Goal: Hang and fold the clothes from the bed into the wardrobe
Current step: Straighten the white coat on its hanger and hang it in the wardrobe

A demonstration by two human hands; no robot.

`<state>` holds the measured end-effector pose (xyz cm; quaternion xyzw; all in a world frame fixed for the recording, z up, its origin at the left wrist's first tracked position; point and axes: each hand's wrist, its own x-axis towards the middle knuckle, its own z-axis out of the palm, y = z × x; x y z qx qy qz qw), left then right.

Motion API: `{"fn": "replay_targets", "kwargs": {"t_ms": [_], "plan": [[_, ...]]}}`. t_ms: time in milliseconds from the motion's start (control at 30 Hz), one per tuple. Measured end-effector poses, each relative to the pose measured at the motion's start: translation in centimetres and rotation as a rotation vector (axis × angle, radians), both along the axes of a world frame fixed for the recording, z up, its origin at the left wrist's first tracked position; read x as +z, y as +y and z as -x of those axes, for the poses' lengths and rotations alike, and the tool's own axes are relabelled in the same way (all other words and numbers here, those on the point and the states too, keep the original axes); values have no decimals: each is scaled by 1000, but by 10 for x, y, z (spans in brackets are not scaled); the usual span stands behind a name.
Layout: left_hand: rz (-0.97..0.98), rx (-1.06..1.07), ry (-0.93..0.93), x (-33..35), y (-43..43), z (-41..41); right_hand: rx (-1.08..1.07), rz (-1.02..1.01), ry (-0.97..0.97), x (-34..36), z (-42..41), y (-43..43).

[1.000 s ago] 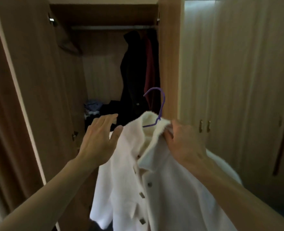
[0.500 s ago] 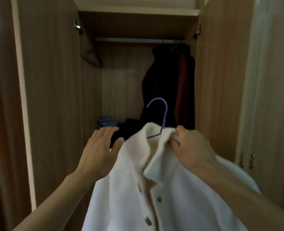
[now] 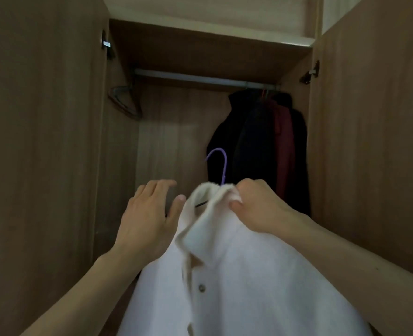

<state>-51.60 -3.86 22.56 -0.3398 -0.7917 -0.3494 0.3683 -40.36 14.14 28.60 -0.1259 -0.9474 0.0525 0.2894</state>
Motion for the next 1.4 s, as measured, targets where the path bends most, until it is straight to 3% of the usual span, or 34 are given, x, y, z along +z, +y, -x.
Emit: {"fn": "replay_targets", "kwargs": {"t_ms": [167, 467, 1100, 1300, 1400], "plan": [[3, 66, 61, 11, 39, 52, 13, -145, 41, 32, 49, 28], [-57, 68, 132, 75, 96, 141, -72, -188, 259, 86, 131, 94], [-41, 109, 389, 198, 149, 344, -242, -292, 433, 192, 300, 114], [-40, -89, 412, 226, 174, 391, -267, -316, 514, 224, 334, 114], [-161, -290, 337, 233, 181, 401, -257, -315, 561, 233, 349, 120]]}}
